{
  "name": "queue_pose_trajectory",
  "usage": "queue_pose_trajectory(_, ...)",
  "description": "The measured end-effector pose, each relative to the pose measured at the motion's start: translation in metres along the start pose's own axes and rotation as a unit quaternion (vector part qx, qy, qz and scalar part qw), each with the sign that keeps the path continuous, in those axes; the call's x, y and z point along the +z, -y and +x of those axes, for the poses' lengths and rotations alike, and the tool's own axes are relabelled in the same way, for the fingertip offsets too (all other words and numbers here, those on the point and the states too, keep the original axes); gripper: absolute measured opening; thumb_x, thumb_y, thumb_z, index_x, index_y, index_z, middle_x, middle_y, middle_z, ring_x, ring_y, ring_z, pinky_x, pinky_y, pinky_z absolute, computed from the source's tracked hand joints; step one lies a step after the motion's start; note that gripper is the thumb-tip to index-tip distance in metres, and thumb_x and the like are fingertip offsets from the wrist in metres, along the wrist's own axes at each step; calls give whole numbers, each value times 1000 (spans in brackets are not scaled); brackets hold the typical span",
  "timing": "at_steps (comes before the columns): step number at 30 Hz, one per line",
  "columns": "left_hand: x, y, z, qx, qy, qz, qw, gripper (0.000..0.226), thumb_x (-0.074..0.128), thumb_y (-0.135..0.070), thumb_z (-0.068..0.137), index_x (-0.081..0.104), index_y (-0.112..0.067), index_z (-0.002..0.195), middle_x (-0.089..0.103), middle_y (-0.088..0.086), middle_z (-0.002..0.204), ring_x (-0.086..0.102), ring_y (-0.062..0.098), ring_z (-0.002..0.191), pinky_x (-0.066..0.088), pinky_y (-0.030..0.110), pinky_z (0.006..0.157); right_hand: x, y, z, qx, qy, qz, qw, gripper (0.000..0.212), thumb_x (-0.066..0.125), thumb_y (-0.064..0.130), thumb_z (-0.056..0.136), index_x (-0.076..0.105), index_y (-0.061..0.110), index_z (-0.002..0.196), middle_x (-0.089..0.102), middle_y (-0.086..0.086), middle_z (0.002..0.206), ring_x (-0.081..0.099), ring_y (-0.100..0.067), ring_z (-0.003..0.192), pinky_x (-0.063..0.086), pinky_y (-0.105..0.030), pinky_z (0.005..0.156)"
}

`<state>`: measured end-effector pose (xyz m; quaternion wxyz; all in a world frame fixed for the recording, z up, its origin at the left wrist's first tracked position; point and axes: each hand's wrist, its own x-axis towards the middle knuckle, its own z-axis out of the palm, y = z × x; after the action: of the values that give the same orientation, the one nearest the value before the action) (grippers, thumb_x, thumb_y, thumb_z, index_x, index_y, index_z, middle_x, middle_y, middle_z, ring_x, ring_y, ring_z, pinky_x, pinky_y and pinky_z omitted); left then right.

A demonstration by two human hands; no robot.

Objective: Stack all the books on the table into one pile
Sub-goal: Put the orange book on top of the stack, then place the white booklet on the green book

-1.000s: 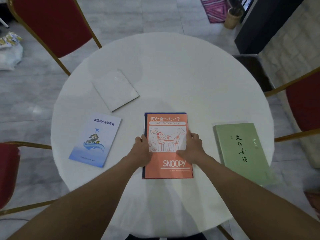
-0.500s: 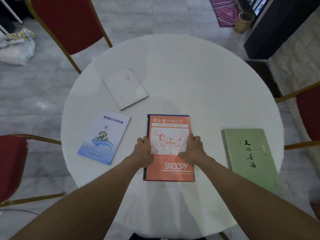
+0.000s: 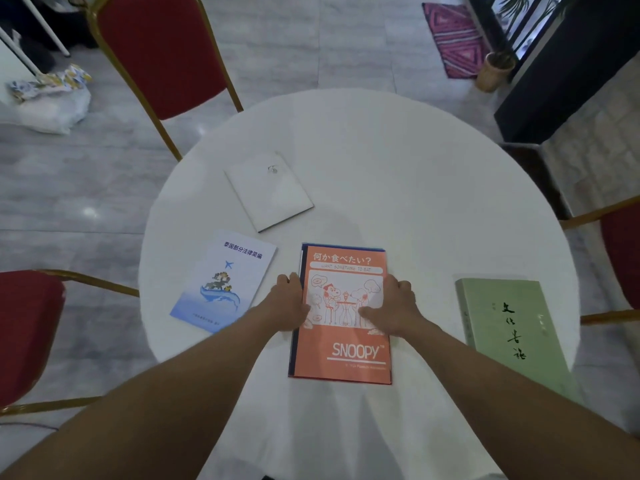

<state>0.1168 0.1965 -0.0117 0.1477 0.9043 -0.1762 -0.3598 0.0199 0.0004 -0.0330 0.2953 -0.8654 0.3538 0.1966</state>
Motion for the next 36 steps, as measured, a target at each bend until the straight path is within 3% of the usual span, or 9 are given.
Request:
queue_pose_trajectory(7, -55, 11, 34, 2, -47, 21, 999, 50, 41, -35, 101, 39, 0, 136, 43, 21, 140, 45, 35, 129, 40, 43, 104, -17, 45, 30, -46, -37, -42, 997, 83, 71, 58, 76, 34, 21, 140, 42, -7, 141, 44, -27, 129, 43, -45, 103)
queue_pose_trajectory(11, -82, 22, 61, -21, -60, 18, 998, 54, 40, -36, 101, 37, 1, 140, 40, 24, 144, 41, 37, 133, 37, 42, 108, -19, 76, 60, -78, -11, -23, 997, 93, 68, 55, 82, 23, 15, 153, 30, -8, 156, 33, -28, 142, 34, -45, 113)
queue_pose_trajectory(18, -110, 44, 111, -86, -85, -36, 992, 53, 45, -37, 100, 37, 3, 134, 36, 25, 139, 45, 40, 127, 40, 44, 102, -13, 139, 114, -160, 53, 28, 985, 78, 55, 43, 97, 17, 12, 157, 21, -6, 162, 32, -25, 145, 30, -36, 115)
queue_pose_trajectory(23, -114, 51, 136, -130, -114, -101, 980, 63, 51, -34, 98, 29, 7, 140, 30, 25, 142, 43, 40, 130, 37, 41, 105, 3, 171, 143, -164, 53, -9, 985, 59, 56, 45, 94, 41, 10, 140, 35, -15, 148, 35, -35, 135, 30, -38, 110)
queue_pose_trajectory(28, -115, 48, 155, -192, -150, -193, 951, 66, 57, -36, 94, 29, 4, 139, 33, 23, 142, 42, 39, 131, 40, 43, 105, 24, 182, 154, -160, 12, -6, 987, 80, 65, 53, 86, 32, 7, 144, 24, -14, 148, 32, -34, 135, 27, -34, 113)
queue_pose_trajectory(32, -121, 49, 164, -229, -139, -288, 919, 65, 61, -30, 91, 28, -4, 140, 41, 18, 139, 50, 40, 125, 50, 49, 97, 26, 181, 152, -159, 4, 18, 987, 80, 68, 53, 84, 32, 12, 143, 24, -11, 148, 29, -34, 136, 24, -34, 113)
queue_pose_trajectory(36, -126, 52, 160, -187, -168, -439, 863, 55, 62, -13, 86, 34, -8, 133, 53, 7, 121, 55, 24, 104, 48, 32, 83, 11, 182, 144, -144, 51, 39, 988, 76, 63, 52, 89, 31, 14, 146, 21, -9, 153, 28, -34, 139, 25, -37, 114)
